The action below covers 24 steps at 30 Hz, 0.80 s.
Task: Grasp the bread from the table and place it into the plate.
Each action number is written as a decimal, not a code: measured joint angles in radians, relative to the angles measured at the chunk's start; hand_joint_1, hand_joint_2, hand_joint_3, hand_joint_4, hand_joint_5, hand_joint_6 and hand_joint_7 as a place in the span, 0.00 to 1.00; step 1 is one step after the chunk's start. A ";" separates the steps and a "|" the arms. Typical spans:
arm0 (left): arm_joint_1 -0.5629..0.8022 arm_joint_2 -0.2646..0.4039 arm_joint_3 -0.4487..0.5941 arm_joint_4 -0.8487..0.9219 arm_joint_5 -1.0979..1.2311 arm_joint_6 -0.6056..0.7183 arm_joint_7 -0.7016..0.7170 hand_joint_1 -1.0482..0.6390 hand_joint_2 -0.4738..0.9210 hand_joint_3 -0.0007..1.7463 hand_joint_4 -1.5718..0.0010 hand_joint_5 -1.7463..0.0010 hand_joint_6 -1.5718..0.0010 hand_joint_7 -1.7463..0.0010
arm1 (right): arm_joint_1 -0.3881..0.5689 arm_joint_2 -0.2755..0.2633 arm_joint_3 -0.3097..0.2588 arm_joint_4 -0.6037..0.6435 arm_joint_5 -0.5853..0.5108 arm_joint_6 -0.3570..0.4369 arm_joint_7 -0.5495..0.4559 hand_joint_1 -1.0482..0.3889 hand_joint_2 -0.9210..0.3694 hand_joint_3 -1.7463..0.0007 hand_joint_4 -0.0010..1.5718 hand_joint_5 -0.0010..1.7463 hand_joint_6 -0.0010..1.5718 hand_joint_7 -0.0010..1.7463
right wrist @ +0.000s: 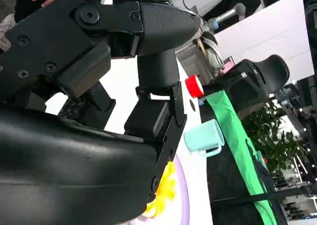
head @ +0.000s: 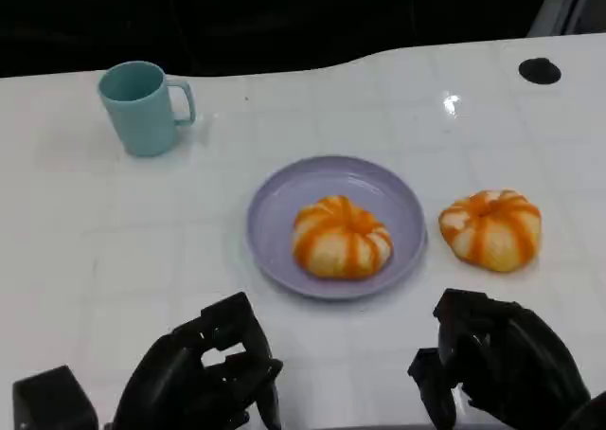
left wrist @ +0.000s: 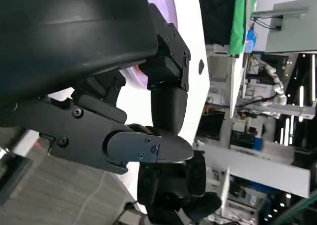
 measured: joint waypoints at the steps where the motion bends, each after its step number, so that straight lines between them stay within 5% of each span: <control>1: 0.000 -0.005 0.001 0.000 -0.004 0.002 -0.006 0.25 1.00 0.17 0.41 0.00 0.56 0.00 | 0.000 -0.001 0.000 0.000 0.000 0.000 0.000 0.08 0.29 0.58 0.78 0.89 0.66 0.81; 24: -0.060 -0.048 0.073 0.125 -0.007 0.026 -0.094 0.24 1.00 0.17 0.42 0.00 0.56 0.00 | -0.011 -0.012 -0.002 0.015 -0.003 -0.001 0.002 0.09 0.28 0.58 0.77 0.90 0.66 0.81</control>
